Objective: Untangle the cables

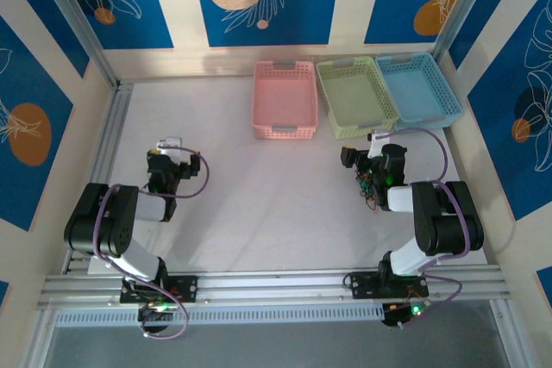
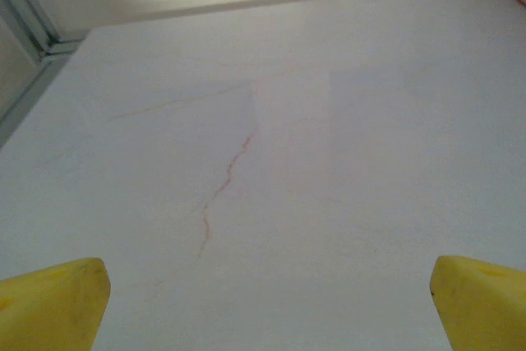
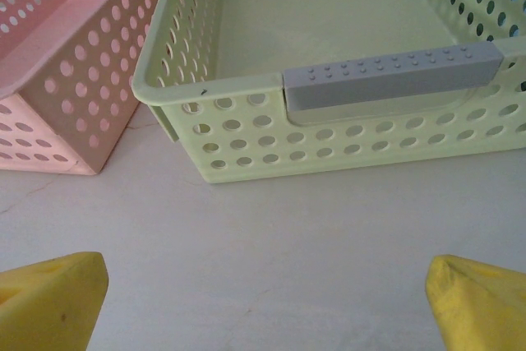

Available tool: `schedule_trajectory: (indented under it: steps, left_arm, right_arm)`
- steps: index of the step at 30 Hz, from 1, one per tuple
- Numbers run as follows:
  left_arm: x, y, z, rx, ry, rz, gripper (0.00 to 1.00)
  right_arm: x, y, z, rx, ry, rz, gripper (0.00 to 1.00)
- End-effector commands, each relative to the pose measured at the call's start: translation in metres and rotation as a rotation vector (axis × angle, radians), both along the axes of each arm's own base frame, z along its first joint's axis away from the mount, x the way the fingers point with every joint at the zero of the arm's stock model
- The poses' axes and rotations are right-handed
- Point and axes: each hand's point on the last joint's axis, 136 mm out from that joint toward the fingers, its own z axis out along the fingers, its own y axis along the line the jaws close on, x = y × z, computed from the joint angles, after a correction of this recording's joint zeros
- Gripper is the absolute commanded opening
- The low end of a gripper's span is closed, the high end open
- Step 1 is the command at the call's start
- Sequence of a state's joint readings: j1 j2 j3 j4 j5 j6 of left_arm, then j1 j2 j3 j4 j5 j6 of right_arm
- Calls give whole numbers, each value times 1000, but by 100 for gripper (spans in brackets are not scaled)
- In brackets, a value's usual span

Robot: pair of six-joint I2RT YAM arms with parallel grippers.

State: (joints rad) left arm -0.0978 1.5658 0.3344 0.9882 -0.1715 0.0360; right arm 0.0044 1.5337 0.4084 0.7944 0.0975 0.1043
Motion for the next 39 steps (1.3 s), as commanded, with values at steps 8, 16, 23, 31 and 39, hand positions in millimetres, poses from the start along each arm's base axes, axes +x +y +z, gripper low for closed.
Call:
schedule_trajectory:
  steps: [8,16,23,31,39]
  left_arm:
    - [-46,-10,72,75,-253,18,100]
    - [-80,-2,133,-280,-167,116,100]
    - [-110,-33,171,-531,-29,-19,100]
    - [-144,-76,182,-451,339,-260,79]
    - [-171,-61,153,-350,425,-221,81]
  right_arm:
    - [-8,11,57,-70,-12,-60,99]
    - [-33,1,136,125,-42,-156,99]
    - [5,-26,151,252,195,-237,98]
    - [68,-71,122,257,480,-401,86]
    - [129,-94,100,268,604,-429,83]
